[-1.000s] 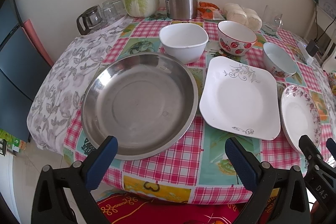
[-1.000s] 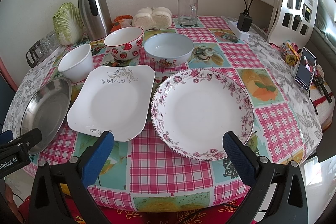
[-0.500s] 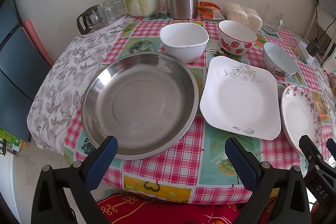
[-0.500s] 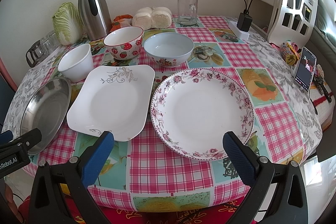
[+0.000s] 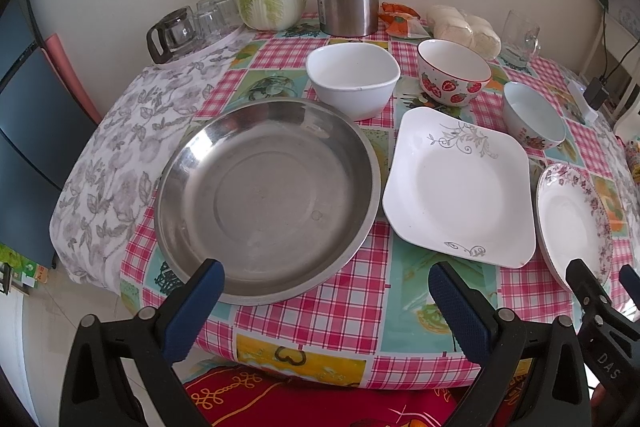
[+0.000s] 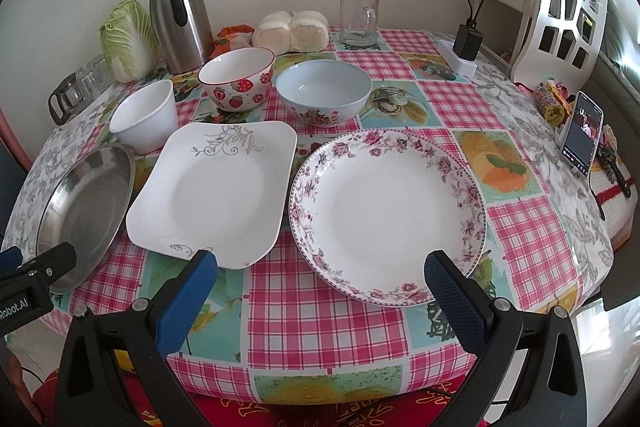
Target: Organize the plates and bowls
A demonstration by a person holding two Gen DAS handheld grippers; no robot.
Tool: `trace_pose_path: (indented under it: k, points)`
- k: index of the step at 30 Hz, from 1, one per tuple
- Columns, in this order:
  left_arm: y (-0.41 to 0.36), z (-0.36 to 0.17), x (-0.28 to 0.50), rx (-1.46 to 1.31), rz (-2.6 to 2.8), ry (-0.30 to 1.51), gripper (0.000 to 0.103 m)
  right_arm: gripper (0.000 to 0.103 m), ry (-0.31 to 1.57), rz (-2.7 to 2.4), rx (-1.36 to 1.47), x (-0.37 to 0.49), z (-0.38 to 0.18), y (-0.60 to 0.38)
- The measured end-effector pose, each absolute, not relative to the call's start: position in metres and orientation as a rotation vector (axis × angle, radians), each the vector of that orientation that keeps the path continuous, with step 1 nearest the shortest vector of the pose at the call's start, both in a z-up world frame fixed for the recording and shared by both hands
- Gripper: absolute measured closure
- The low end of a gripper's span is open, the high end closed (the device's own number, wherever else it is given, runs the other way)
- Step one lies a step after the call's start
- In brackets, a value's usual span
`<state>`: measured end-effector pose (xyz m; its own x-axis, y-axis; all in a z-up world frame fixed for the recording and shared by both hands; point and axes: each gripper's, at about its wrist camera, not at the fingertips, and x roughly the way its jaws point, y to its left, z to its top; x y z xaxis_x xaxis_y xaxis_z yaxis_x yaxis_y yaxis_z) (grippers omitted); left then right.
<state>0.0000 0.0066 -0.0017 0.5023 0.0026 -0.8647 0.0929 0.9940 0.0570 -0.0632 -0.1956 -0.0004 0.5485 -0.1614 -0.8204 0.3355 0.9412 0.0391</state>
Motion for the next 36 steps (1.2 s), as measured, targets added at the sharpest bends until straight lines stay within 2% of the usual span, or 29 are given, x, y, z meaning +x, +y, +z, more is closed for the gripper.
trace_pose_path:
  k: [14,29,36]
  points:
    - [0.022,-0.002,0.008,0.05,-0.041,1.06,0.0,0.0,0.93,-0.264,0.177,-0.052,0.003,-0.184]
    - [0.111,-0.008,0.035,-0.186,0.035,1.019,0.0,0.0,0.919,-0.004,0.189,-0.004,0.001,-0.125]
    - [0.147,-0.011,0.046,-0.252,0.033,0.93,0.0,0.0,0.932,0.107,0.245,0.024,-0.002,-0.104]
